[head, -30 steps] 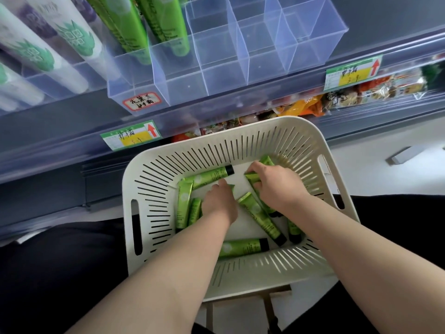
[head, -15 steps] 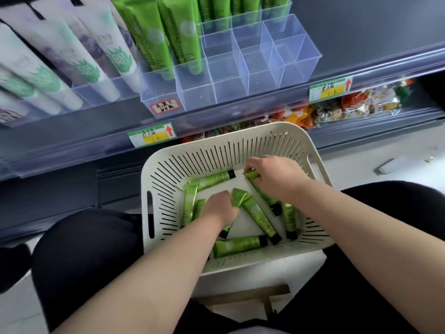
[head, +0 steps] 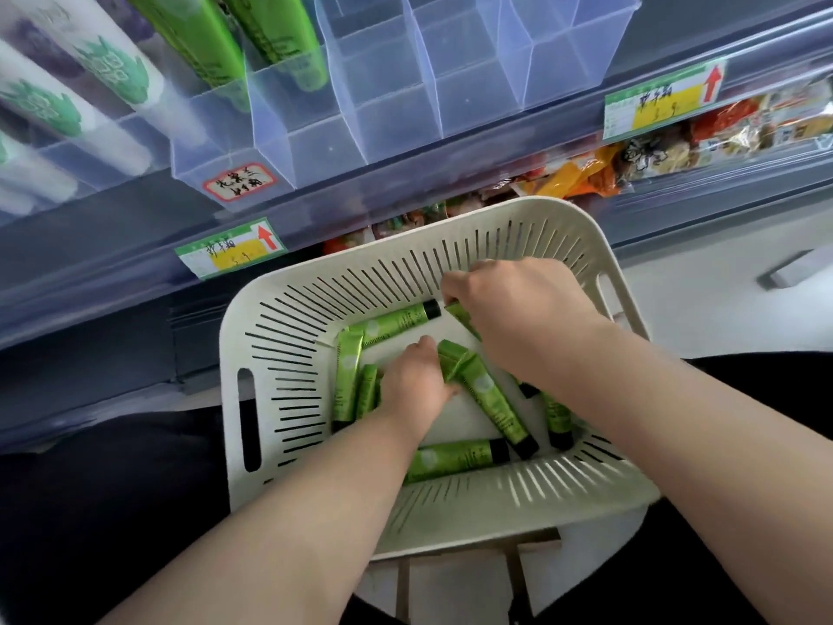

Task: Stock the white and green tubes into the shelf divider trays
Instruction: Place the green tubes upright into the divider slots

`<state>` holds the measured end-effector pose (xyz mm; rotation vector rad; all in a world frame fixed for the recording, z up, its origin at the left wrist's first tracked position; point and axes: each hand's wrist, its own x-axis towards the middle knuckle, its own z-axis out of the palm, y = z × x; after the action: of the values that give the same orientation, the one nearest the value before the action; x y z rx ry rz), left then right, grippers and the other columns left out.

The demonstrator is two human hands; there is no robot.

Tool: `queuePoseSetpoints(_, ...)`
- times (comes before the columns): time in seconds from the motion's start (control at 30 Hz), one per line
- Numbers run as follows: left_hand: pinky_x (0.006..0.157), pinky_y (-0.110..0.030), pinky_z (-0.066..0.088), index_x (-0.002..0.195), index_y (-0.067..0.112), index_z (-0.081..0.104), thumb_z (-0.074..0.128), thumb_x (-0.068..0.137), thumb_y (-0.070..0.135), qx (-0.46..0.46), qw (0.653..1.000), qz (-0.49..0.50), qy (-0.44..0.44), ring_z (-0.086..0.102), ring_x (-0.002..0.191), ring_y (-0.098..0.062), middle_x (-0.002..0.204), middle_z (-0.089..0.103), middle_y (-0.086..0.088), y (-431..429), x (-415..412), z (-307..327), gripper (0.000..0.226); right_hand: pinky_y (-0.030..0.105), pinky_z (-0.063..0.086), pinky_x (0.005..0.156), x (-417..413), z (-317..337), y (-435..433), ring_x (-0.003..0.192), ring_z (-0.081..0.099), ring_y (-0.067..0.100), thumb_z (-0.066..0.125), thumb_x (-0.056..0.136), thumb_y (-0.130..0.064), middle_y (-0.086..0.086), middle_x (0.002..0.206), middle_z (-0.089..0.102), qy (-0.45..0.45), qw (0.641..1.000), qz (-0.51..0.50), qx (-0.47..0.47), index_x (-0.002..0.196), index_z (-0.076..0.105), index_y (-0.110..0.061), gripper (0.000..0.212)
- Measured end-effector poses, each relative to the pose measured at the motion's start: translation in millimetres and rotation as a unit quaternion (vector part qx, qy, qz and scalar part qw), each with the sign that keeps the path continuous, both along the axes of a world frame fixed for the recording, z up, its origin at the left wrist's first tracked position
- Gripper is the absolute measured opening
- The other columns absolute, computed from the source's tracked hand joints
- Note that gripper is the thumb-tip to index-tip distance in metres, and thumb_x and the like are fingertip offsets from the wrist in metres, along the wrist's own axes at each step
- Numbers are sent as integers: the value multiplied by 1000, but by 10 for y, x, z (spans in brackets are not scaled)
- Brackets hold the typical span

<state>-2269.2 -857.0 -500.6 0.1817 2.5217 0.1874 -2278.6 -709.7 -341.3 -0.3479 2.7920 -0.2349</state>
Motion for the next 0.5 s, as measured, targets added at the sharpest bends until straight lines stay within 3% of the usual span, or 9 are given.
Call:
queuePoseSetpoints(0.13,57,-34,48,109,16,40,59,81,28,5,999,30,10,61,79,-26,85,58,-2,34,8,25,36,31,37,57,6,21,37,70,46,23,49,88,-10,-1,90,51,-10,1000,-3,-8,118,50,-21,32)
queuePoseSetpoints(0.23,60,-33,48,100,18,49,58,88,29,65,996,63,9,63,80,-27,74,57,1,-27,4,132,18,31,37,58,29,12,55,70,49,24,48,84,-2,-1,90,57,-18,1000,-7,-2,118,51,-22,39)
queuePoseSetpoints(0.3,62,-29,43,122,16,57,58,93,36,106,989,103,15,64,81,-20,79,62,0,-99,24,273,35,30,38,59,27,28,59,73,52,24,47,83,0,-1,94,62,-14,1000,-14,-8,119,52,-25,44)
queuePoseSetpoints(0.37,71,-24,40,135,14,52,57,94,39,136,981,136,32,63,87,-14,96,67,3,-165,54,498,48,30,39,60,25,48,60,78,57,25,47,84,-2,-1,97,63,9,999,-22,-22,119,52,-29,45)
queuePoseSetpoints(0.43,80,-24,41,132,19,56,61,93,37,159,972,158,64,61,103,-19,115,65,0,-221,82,794,43,30,38,62,44,83,54,85,60,26,49,85,-6,-1,102,64,38,998,-23,-37,119,52,-33,44)
queuePoseSetpoints(0.5,70,-20,45,117,25,65,68,89,30,202,960,157,115,63,88,-16,105,68,3,-302,94,1128,29,29,34,62,105,161,53,91,61,26,51,85,-12,-2,105,65,61,996,-24,-58,119,51,-36,42)
